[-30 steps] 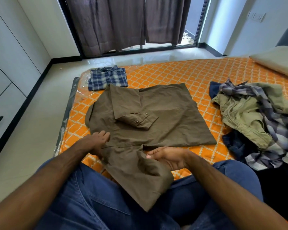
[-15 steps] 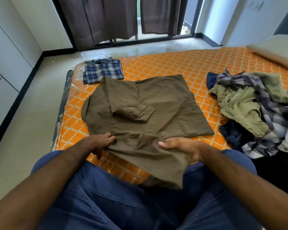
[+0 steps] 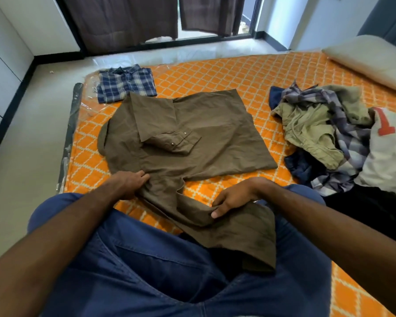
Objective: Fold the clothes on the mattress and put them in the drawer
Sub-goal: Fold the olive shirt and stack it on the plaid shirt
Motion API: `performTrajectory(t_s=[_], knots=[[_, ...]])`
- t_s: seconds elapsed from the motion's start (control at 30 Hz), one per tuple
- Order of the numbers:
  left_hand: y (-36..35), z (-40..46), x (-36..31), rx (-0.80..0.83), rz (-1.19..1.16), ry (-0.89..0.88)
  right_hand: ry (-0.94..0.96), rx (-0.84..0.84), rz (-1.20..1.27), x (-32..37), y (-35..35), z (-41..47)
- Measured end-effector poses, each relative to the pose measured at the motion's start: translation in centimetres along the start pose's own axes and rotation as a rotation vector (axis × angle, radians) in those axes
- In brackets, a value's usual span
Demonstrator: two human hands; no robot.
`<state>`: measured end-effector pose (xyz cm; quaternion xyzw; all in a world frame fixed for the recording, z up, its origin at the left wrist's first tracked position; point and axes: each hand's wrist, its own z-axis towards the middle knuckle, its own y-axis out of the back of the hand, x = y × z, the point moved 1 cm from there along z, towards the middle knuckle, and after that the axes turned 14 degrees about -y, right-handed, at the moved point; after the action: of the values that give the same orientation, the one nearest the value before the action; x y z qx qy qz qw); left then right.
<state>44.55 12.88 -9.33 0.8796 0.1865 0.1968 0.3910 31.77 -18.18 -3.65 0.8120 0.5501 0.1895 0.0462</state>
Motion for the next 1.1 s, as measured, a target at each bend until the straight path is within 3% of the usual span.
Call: performTrajectory(t_s=[0.07,0.2,0.27,0.37,0.43,0.57,0.7,0.77,0.87,0.97,1.03,1.1], knots=[[0.2,0.1,-0.1,-0.012,0.029,0.000,-0.064,-0.061,0.058,-0.6,1.4,0.2],[0.6,0.4,-0.1,-0.022,0.018,-0.004,-0.036,-0.470,0.190,-3.4,5.6,2.9],[0.9,0.7,0.6,0.003,-0.092,-0.020,-0.030,-0.658,0.102,-4.7,7.2,4.7],[2.9,1.7,2.7,0.079,-0.387,-0.040,-0.016,-0.773,-0.203,-5.5,8.5,6.8],[4.4,2.8,4.3,0.010,-0.465,-0.003,0.031,-0.819,-0.208,-5.0,9.5,8.3],[5.6,5.3,6.2,-0.272,-0.461,0.107,0.206,-0.817,0.052,-0.6,12.0,11.1],[3.5,7.6,5.6,-0.196,-0.306,0.176,0.258,-0.775,0.178,4.9,14.3,13.7],[2.7,8.6,5.9,-0.174,-0.262,0.174,0.275,-0.735,0.044,7.7,15.5,15.2],[2.7,10.1,7.8,-0.106,-0.238,0.118,0.181,-0.804,-0.323,10.7,17.4,17.0],[2.4,11.6,9.2,-0.040,-0.190,0.046,0.158,-0.872,-0.445,12.6,19.8,17.5],[1.9,12.3,9.9,-0.044,-0.219,0.022,0.213,-0.778,-0.444,13.9,22.1,17.0],[1.2,12.7,10.5,-0.076,-0.281,-0.001,0.217,-0.505,-0.334,15.1,25.7,16.3]])
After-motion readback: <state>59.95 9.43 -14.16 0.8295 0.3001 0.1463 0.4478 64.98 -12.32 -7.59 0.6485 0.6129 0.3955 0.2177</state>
